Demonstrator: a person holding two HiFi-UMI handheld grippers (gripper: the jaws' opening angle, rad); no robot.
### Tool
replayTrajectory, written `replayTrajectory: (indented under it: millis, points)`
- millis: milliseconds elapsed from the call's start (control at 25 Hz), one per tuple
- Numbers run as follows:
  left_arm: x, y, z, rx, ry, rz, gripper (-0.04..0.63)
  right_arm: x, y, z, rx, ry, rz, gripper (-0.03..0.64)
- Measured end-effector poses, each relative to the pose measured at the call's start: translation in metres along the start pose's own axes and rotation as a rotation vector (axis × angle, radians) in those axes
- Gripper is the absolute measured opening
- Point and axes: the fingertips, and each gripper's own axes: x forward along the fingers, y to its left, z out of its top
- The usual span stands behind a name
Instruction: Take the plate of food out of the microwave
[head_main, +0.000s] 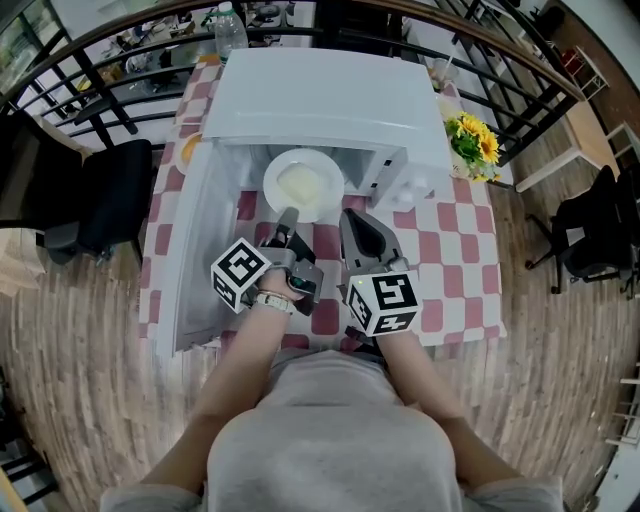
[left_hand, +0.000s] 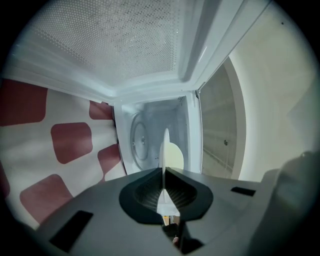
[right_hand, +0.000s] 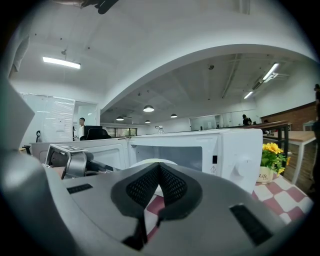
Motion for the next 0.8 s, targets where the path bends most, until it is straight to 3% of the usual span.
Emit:
replayTrajectory:
  millis: [800]
  points:
    - [-0.029,-0.013,-0.016,-0.007,0.03,-0.045,0.015,-0.019,0.018,-0.007,-0.039,0.014,-0.021,0.025]
